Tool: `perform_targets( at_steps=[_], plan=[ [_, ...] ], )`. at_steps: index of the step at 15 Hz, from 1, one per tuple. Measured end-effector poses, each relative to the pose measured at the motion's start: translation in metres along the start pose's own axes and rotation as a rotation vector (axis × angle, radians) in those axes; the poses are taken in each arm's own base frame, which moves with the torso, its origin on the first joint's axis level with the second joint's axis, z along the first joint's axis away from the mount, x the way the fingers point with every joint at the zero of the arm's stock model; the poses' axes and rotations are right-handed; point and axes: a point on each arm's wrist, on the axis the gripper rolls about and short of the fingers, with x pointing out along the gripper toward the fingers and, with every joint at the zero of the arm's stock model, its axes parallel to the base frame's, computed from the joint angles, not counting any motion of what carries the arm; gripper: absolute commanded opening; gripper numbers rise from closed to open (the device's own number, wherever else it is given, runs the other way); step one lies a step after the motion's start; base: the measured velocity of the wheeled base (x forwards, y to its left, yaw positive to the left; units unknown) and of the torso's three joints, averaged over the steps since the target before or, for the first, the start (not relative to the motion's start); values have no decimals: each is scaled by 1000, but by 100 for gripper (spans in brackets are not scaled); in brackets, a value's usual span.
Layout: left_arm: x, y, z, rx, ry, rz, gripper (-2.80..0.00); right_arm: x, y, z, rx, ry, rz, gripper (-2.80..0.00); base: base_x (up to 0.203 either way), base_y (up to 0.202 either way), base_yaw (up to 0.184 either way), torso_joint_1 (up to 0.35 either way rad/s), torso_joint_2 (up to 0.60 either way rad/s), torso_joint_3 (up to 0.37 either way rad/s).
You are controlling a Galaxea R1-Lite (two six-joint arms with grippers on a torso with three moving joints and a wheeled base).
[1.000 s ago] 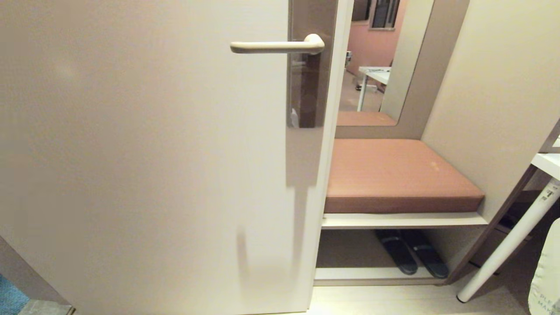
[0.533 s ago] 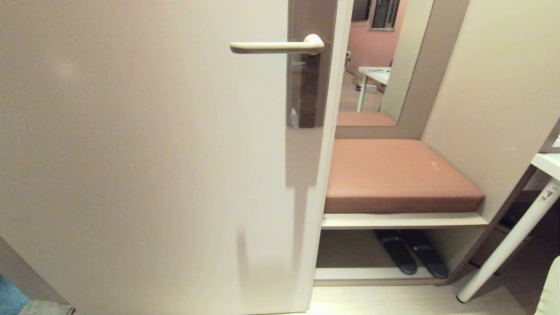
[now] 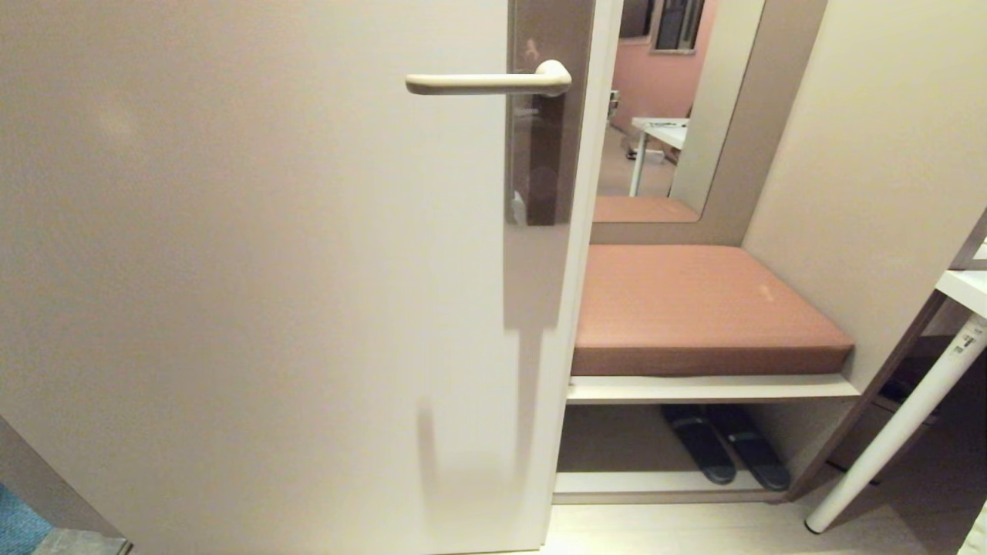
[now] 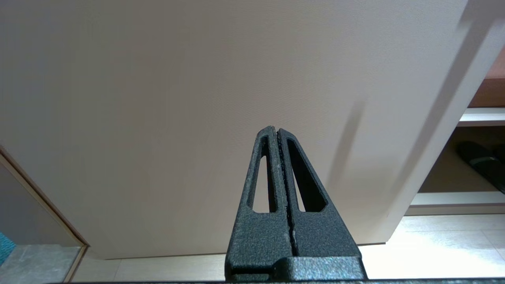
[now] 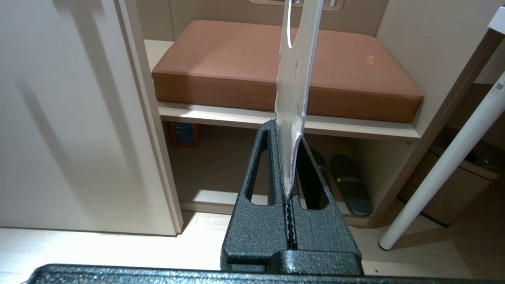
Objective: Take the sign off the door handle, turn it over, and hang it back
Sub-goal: Hand it to the other hand
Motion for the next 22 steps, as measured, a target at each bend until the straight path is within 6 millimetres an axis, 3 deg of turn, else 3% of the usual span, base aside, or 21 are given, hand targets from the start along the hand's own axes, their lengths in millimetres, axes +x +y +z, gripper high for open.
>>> perform_targets(
  at_steps=[22],
  plan=[
    [0, 0, 0, 4, -1, 2, -280, 0, 0, 0, 0, -2, 0, -280, 0, 0, 0, 0, 0, 0]
  ],
)
